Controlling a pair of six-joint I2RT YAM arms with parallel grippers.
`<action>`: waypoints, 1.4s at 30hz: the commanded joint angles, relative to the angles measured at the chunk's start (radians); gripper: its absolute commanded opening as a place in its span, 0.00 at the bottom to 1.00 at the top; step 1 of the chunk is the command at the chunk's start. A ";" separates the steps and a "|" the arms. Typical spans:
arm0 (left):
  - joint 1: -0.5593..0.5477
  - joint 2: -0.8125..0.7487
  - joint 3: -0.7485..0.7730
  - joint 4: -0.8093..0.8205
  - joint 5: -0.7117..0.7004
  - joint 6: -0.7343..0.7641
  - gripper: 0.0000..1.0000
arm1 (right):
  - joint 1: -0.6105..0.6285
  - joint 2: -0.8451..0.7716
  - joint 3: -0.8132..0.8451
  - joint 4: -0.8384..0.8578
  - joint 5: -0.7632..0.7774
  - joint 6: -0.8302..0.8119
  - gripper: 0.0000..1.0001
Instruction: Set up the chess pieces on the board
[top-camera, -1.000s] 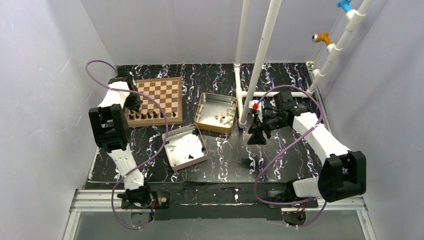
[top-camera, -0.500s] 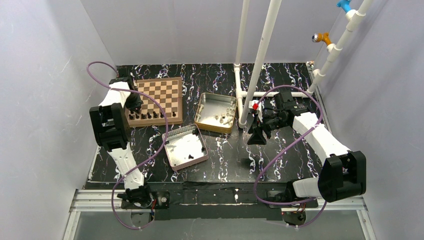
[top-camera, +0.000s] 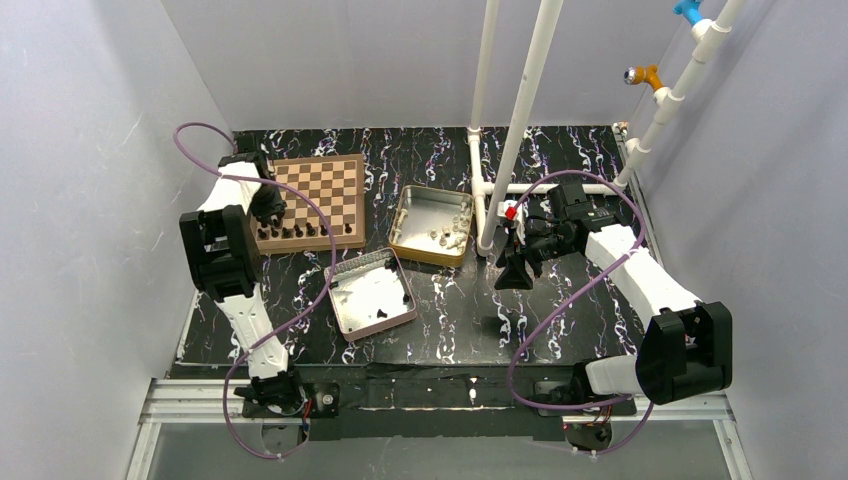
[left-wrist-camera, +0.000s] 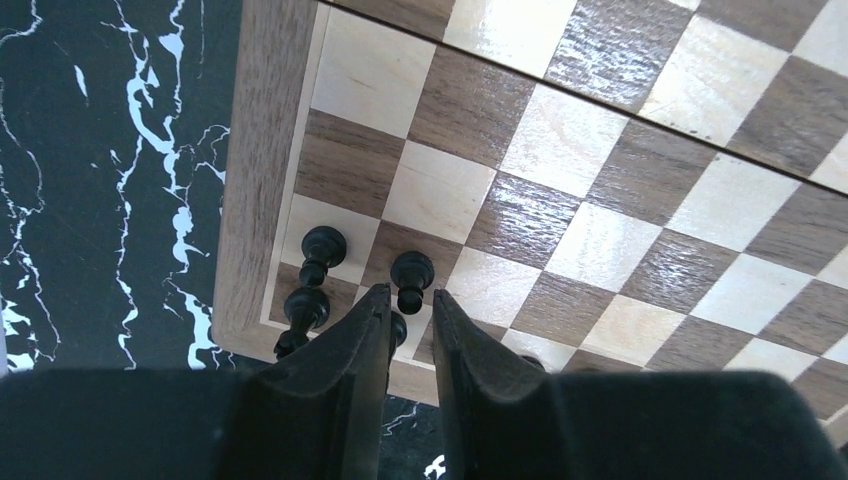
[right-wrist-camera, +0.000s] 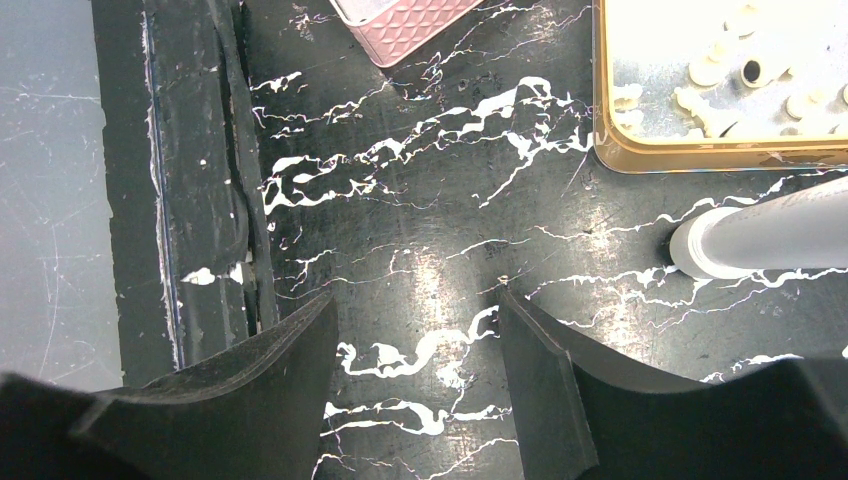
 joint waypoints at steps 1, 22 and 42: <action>0.008 -0.028 0.064 -0.035 -0.009 0.002 0.23 | 0.004 -0.008 0.031 -0.005 -0.010 -0.012 0.68; 0.007 -0.554 -0.193 -0.088 0.359 -0.081 0.98 | 0.038 -0.020 0.069 -0.080 -0.050 -0.172 0.69; -0.465 -0.919 -0.587 0.021 0.526 0.072 0.90 | 0.044 -0.025 0.060 -0.092 -0.045 -0.229 0.69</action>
